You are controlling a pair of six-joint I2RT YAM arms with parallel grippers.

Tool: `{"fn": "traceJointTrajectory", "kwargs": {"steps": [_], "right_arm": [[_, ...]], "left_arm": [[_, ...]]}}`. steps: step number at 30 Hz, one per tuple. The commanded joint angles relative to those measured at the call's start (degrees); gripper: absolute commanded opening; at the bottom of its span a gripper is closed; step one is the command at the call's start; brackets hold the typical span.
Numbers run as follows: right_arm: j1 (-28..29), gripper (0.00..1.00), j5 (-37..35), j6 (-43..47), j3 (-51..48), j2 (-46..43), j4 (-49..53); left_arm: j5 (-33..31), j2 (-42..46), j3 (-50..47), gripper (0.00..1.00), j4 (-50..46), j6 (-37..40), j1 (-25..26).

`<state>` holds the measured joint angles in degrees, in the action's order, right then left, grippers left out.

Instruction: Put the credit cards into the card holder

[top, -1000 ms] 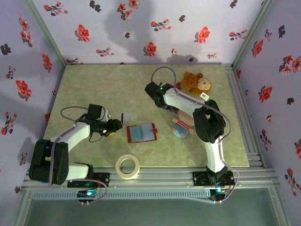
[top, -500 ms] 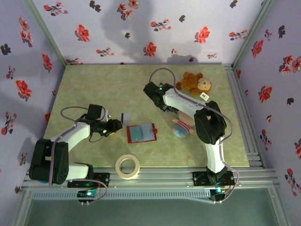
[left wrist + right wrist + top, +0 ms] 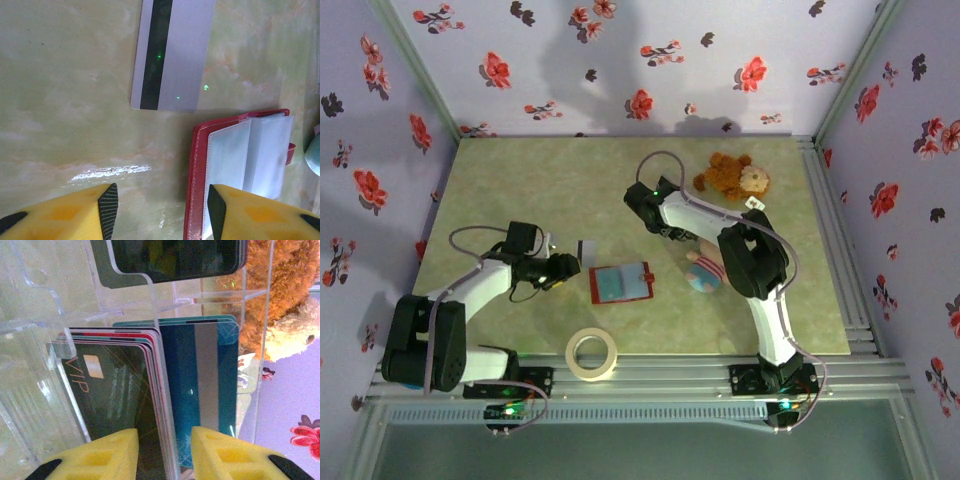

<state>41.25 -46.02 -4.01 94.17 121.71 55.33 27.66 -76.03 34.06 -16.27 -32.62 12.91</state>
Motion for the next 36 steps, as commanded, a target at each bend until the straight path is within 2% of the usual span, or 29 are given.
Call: {"fn": "traceJointTrajectory", "kwargs": {"steps": [1,8,25,27,36], "right_arm": [[-0.21,0.29,-4.75,-0.38,0.99,1.38,1.26],[-0.21,0.17,-7.06,-0.65,1.39,0.85,1.71],[0.57,0.05,-8.23,-0.96,1.28,-1.92,2.94],[0.6,0.0,-6.58,-0.62,1.42,-2.37,3.03],[0.65,0.0,1.25,-0.3,1.37,-4.67,3.22]], "left_arm": [[0.64,-0.97,-0.08,0.54,-0.17,1.51,0.54],[0.73,-1.37,0.3,0.54,-0.47,1.77,0.63],[0.65,-0.91,1.2,0.54,-1.5,2.19,0.69],[0.65,-1.31,1.81,0.54,-2.22,2.47,0.8],[0.55,-1.37,1.94,0.54,-1.61,1.66,1.24]]}}
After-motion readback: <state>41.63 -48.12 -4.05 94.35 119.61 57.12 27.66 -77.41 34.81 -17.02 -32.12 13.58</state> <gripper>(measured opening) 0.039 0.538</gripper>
